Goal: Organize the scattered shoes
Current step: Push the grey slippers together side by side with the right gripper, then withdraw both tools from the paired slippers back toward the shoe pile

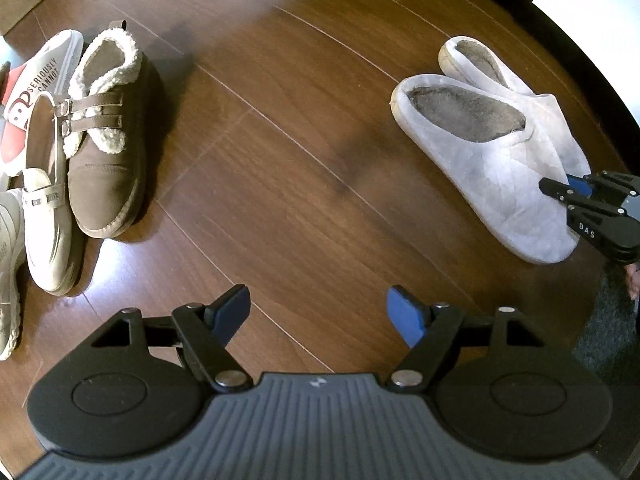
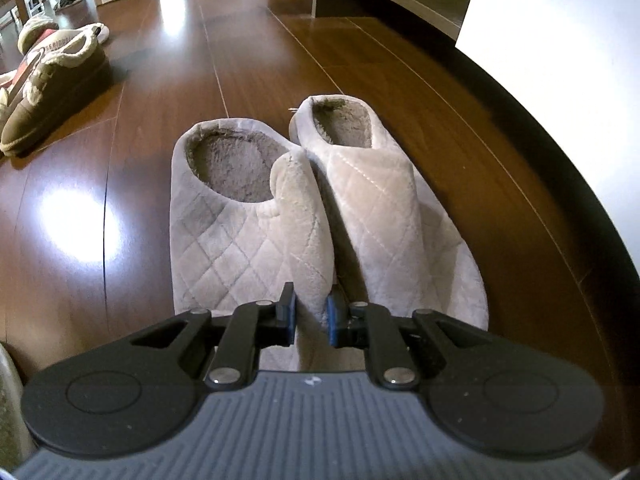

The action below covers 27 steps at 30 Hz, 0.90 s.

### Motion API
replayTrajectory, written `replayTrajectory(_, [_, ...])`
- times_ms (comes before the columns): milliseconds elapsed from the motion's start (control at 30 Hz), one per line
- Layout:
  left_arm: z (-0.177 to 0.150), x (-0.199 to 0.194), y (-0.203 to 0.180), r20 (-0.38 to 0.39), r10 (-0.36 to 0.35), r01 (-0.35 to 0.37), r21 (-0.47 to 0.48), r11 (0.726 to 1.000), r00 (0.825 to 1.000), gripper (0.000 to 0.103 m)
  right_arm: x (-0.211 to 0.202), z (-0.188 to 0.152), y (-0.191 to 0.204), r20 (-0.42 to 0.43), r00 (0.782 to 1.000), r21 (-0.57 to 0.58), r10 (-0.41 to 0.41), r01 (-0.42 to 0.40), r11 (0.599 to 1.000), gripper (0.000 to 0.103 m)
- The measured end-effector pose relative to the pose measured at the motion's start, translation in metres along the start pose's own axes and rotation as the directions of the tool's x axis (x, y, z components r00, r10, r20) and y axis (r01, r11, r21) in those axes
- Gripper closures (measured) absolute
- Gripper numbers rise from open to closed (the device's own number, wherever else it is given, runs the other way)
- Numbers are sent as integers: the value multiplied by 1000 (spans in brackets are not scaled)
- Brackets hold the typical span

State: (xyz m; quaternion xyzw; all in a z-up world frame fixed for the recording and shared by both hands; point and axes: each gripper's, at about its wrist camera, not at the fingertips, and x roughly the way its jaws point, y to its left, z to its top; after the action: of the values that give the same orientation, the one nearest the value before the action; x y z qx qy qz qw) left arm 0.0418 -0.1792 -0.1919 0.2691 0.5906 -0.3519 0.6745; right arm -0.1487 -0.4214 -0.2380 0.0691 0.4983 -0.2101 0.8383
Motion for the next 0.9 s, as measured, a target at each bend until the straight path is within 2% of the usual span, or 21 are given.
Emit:
replayTrajectory(100, [0, 0, -3, 6, 3, -3, 12, 1000, 1000, 26, 1, 1, 0, -5, 1000, -5, -11, 11, 1000, 90])
replayTrajectory(167, [-1, -1, -4, 13, 11, -12, 22, 1000, 1000, 26, 1, 1, 0, -7, 1000, 3, -24, 24, 1000, 78])
replayTrajectory(267, [0, -9, -11, 47, 49, -52, 65, 997, 998, 26, -8, 2, -6, 7, 1000, 63, -24, 23, 998, 70])
replayTrajectory(300, [1, -12, -14, 59, 62, -67, 82, 994, 996, 26, -15, 3, -9, 17, 999, 101, -33, 31, 994, 66])
replayTrajectory(367, [5, -24, -21, 97, 100, -113, 130, 985, 990, 26, -33, 4, -14, 9, 998, 199, -63, 60, 978, 48])
replayTrajectory(400, [6, -28, -23, 110, 113, -128, 142, 982, 987, 26, -44, 3, -16, 1, 999, 247, -52, 50, 968, 47])
replayTrajectory(433, [9, -37, -27, 138, 134, -155, 154, 976, 981, 26, -59, 3, -19, -2, 1000, 303, -24, 23, 953, 45])
replayTrajectory(533, [19, -72, -44, 252, 205, -257, 194, 947, 946, 25, -91, 5, -18, 13, 999, 357, 34, -36, 933, 37])
replayTrajectory(600, [21, -93, -55, 312, 214, -287, 211, 934, 926, 23, -114, 9, -15, 28, 999, 350, 32, -39, 936, 32])
replayTrajectory(700, [20, -121, -70, 382, 201, -307, 239, 921, 902, 13, -152, 17, -14, 60, 998, 326, 14, -33, 945, 25])
replayTrajectory(767, [19, -133, -78, 413, 182, -307, 261, 915, 892, 13, -174, 20, -16, 85, 996, 321, -4, -24, 947, 17])
replayTrajectory(900, [5, -151, -96, 449, 113, -285, 337, 897, 886, 12, -214, 17, -18, 105, 994, 318, -37, 2, 948, 16])
